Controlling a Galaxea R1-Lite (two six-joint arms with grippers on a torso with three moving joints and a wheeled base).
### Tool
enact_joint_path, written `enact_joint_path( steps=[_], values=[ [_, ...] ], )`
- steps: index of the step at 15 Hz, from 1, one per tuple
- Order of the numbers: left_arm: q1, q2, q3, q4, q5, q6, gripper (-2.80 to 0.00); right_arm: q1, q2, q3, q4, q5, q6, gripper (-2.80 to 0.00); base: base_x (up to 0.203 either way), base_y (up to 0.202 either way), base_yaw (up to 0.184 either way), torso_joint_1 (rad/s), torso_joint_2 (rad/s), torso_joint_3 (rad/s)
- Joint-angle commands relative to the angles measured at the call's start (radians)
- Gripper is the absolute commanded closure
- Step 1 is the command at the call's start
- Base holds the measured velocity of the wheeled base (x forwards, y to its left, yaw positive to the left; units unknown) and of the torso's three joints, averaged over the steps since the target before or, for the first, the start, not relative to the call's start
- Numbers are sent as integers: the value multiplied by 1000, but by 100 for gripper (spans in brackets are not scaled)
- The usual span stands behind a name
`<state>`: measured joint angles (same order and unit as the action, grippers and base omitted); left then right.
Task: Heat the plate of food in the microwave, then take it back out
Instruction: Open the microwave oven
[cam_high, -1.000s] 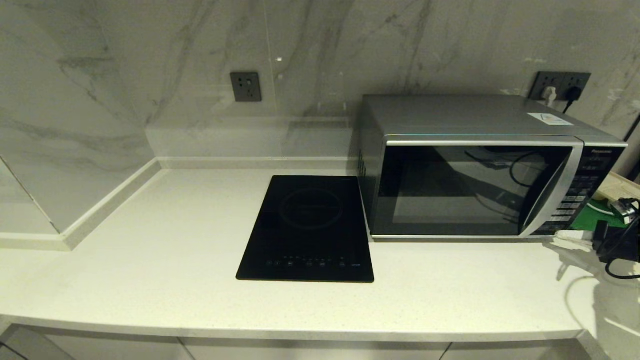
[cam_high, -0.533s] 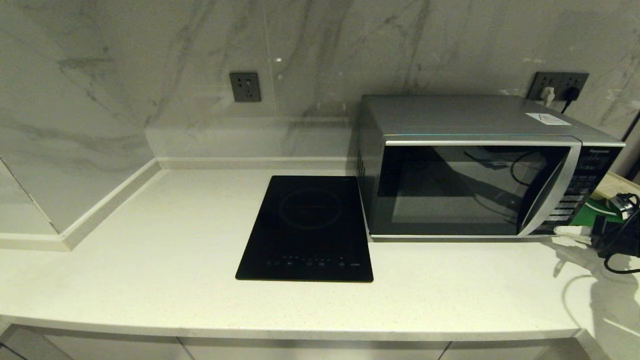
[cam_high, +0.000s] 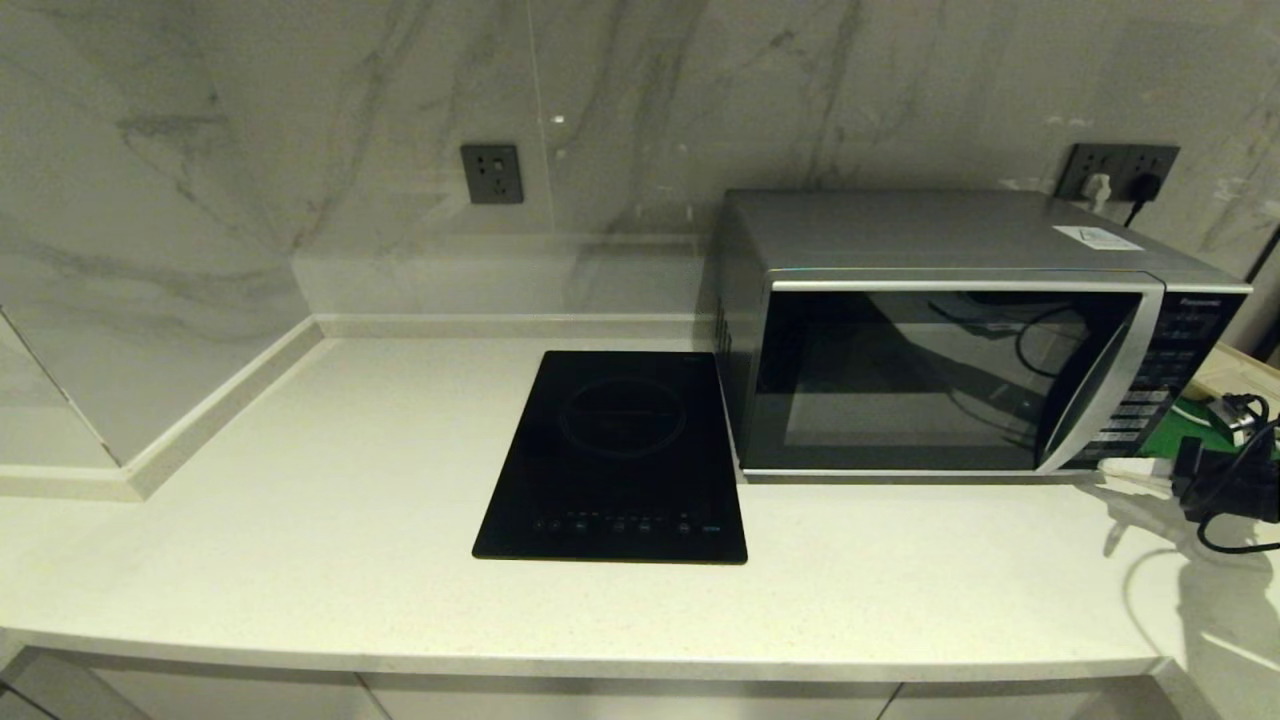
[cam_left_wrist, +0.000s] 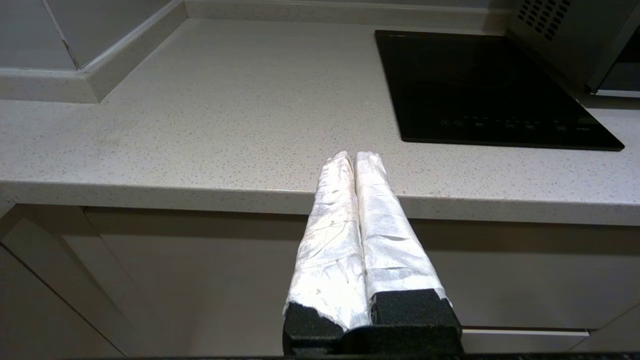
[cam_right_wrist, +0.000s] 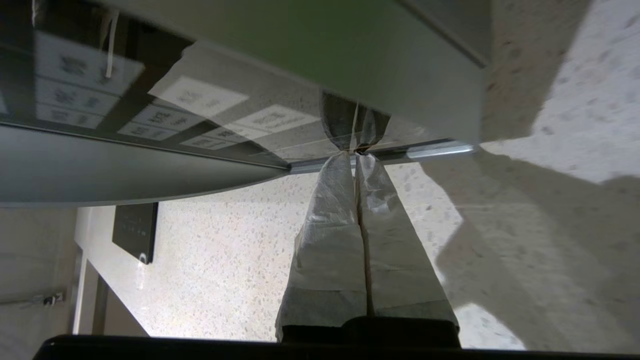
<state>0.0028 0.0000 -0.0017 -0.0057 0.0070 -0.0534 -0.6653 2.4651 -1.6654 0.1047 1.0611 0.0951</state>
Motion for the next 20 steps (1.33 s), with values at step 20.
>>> enact_joint_path(
  steps=[20],
  values=[
    [0, 0, 0, 0, 1, -2, 0, 417, -1074, 37, 509, -778, 35, 0, 0, 0, 0, 0, 0, 0]
  ],
)
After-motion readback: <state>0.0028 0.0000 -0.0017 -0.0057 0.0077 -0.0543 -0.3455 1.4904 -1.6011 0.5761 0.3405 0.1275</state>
